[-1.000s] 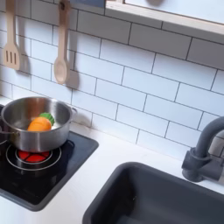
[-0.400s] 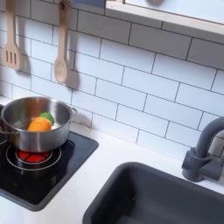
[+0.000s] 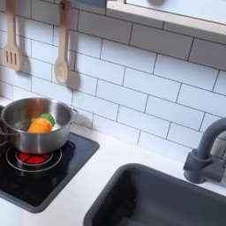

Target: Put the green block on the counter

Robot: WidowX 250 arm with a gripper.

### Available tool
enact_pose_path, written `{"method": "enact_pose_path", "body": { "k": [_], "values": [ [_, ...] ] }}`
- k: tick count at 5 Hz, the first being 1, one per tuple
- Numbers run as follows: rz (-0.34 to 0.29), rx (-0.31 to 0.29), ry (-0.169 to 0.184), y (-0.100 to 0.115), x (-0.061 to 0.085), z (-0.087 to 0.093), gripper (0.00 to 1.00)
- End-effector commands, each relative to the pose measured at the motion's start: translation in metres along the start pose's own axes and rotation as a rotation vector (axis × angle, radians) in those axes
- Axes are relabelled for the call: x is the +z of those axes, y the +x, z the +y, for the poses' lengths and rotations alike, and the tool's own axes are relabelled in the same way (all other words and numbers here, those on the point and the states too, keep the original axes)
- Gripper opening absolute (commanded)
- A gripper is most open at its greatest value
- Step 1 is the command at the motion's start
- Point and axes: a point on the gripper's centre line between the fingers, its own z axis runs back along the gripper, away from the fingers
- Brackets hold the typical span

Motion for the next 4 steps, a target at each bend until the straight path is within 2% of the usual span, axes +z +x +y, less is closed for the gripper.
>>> {"method": "enact_pose_path", "body": {
  "k": [1,2,3,4],
  "values": [
    [-0.002,-0.002,0.001,0.0002,0.0,-0.0004,1.0],
    [-0.002,0.0,0.0,0.0002,0.0,0.0,1.0],
    [-0.021,-0.026,-0.002,-0.0004,-0.001,-0.0016,0.0],
    [-0.028,-0.035,-0.019,-0.0016,0.0004,0.0,0.0]
  ]
}}
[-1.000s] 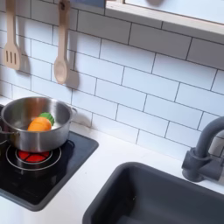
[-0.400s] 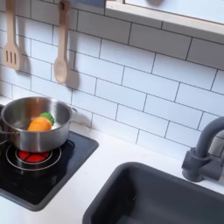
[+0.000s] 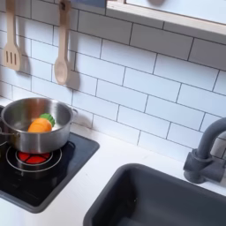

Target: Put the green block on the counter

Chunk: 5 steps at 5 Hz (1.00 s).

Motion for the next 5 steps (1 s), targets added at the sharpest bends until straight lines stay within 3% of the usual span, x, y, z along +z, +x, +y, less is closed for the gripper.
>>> {"method": "enact_pose_path", "body": {
  "k": [1,2,3,4,5],
  "values": [
    [-0.006,-0.022,-0.036,-0.001,0.001,-0.002,0.0],
    [0.019,-0.037,-0.068,-0.003,0.004,-0.003,0.0],
    [0.059,-0.071,-0.128,-0.012,0.013,-0.008,0.0],
    [0.051,-0.095,-0.135,-0.016,0.021,-0.006,0.0],
    [0.07,-0.141,-0.157,-0.027,0.019,-0.009,0.0]
  ]
}}
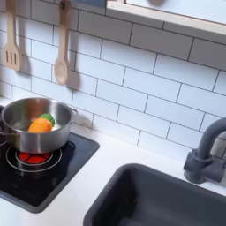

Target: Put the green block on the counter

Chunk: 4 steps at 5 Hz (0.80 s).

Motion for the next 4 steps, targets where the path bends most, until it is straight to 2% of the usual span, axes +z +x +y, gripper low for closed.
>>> {"method": "enact_pose_path", "body": {
  "k": [1,2,3,4],
  "values": [
    [0.035,-0.113,-0.039,-0.033,0.011,-0.018,0.0],
    [0.038,-0.184,-0.068,-0.053,0.017,-0.03,0.0],
    [0.019,-0.216,-0.056,-0.066,0.023,-0.032,0.0],
    [0.014,-0.257,-0.063,-0.078,0.028,-0.048,0.0]
  ]
}}
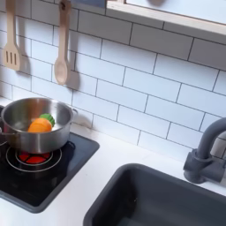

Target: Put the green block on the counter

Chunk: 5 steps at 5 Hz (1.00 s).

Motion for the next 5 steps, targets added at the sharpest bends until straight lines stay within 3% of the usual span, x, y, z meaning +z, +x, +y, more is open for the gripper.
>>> {"method": "enact_pose_path", "body": {
  "k": [1,2,3,5],
  "values": [
    [-0.006,-0.059,0.019,-0.016,0.006,-0.03,0.0],
    [0.004,-0.101,0.055,-0.023,0.005,-0.045,0.0],
    [0.016,-0.112,0.064,-0.026,0.001,-0.056,0.0],
    [0.04,-0.178,0.118,-0.038,-0.007,-0.072,0.0]
  ]
}}
